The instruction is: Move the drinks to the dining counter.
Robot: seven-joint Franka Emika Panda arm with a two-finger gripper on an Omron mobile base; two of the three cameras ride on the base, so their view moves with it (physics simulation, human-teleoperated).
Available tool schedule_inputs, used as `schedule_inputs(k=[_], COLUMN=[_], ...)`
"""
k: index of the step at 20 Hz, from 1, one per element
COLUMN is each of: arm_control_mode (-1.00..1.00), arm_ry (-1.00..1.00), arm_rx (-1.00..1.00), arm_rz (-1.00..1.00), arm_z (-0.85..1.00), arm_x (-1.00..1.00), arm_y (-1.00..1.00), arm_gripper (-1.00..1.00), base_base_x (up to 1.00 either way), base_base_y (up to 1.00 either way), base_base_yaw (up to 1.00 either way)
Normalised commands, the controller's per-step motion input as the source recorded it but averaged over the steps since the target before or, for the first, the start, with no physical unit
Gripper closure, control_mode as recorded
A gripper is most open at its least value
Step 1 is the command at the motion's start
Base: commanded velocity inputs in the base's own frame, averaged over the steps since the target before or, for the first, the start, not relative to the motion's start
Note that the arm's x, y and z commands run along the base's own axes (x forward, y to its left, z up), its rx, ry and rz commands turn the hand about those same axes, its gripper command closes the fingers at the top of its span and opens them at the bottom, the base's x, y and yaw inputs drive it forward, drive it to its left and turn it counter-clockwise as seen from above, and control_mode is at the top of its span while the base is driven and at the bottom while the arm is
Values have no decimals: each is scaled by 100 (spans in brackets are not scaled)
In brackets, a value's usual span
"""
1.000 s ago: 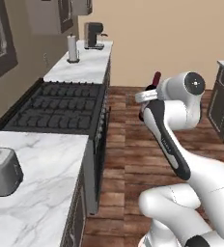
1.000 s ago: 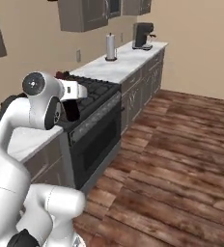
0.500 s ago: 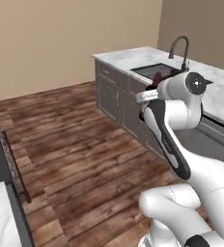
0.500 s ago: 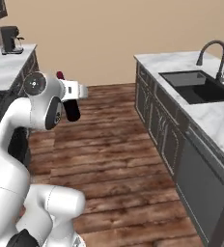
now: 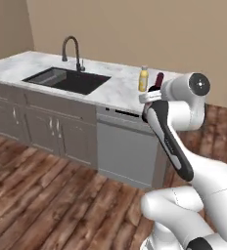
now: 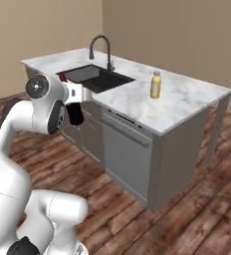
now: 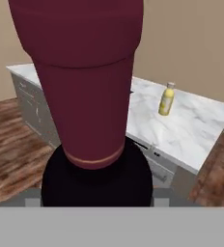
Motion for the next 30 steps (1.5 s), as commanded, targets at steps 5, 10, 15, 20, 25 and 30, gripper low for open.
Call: schedule_inputs(k=[5,10,15,20,25,30], arm_control_mode=[100,100,100,100,100,100], arm_ry=[0,0,0,0,0,0], arm_rx=[0,0,0,0,0,0], arm_rz=[0,0,0,0,0,0], arm_z=[0,0,0,0,0,0], arm_x=[0,0,0,0,0,0], arm_y=[0,0,0,0,0,0], arm_gripper=[100,100,100,100,100,100], base_base_x=[45,98,86,26,38,68], base_base_y=[13,47,22,-32,-11,1], base_base_yaw=[-57,-35,-29,-20,-16,-12])
